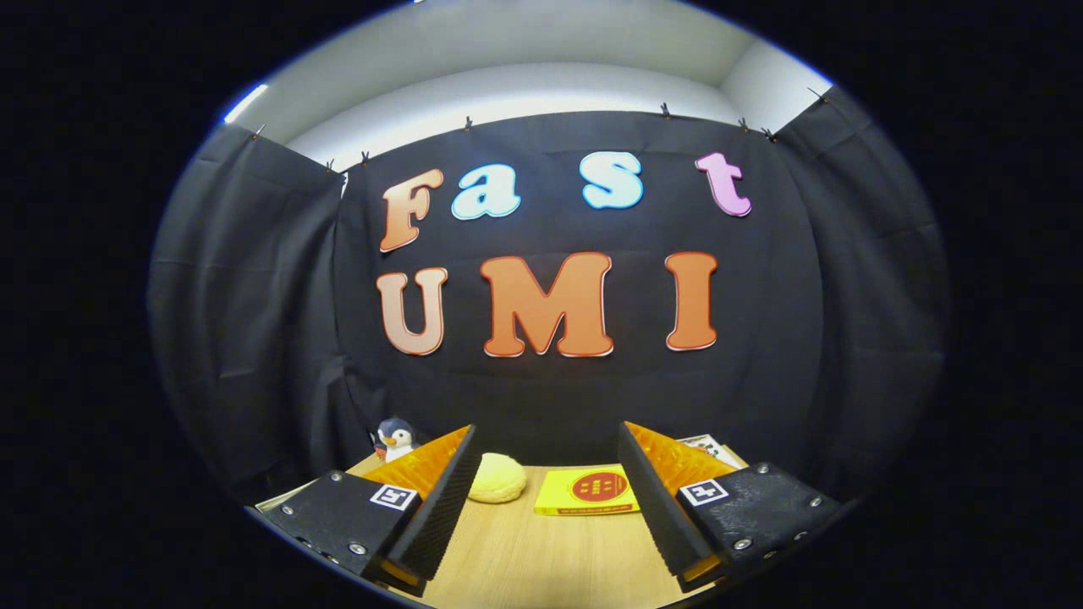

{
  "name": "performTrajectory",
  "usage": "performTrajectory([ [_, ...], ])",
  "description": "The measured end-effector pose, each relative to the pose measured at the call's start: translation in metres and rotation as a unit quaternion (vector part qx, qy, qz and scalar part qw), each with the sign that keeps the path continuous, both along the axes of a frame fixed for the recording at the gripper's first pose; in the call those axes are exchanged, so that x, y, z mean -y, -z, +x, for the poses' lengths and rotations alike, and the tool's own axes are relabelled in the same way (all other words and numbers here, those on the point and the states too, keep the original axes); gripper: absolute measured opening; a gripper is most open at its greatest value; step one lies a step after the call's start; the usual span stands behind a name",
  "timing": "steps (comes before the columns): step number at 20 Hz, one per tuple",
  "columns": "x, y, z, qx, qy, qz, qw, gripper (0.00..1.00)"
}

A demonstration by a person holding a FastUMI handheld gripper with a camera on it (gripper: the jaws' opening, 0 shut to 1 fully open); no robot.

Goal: Open the storage box then place both shoes into the box .Put the left shoe in first, then the right shoe, with the right side of both shoes facing outward in a uniform manner.

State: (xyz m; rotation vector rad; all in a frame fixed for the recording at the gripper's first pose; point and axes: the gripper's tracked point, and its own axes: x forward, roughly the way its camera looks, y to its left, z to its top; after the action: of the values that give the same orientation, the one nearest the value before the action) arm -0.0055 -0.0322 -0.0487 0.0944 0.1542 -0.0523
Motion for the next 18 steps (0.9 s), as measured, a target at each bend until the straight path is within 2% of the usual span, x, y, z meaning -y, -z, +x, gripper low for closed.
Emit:
performTrajectory([
  [7,0.035,-0.006,-0.011,0.016,0.03,0.004,0.999,0.97],
  [18,0.041,-0.005,-0.006,0.028,0.027,0.009,0.999,0.97],
])
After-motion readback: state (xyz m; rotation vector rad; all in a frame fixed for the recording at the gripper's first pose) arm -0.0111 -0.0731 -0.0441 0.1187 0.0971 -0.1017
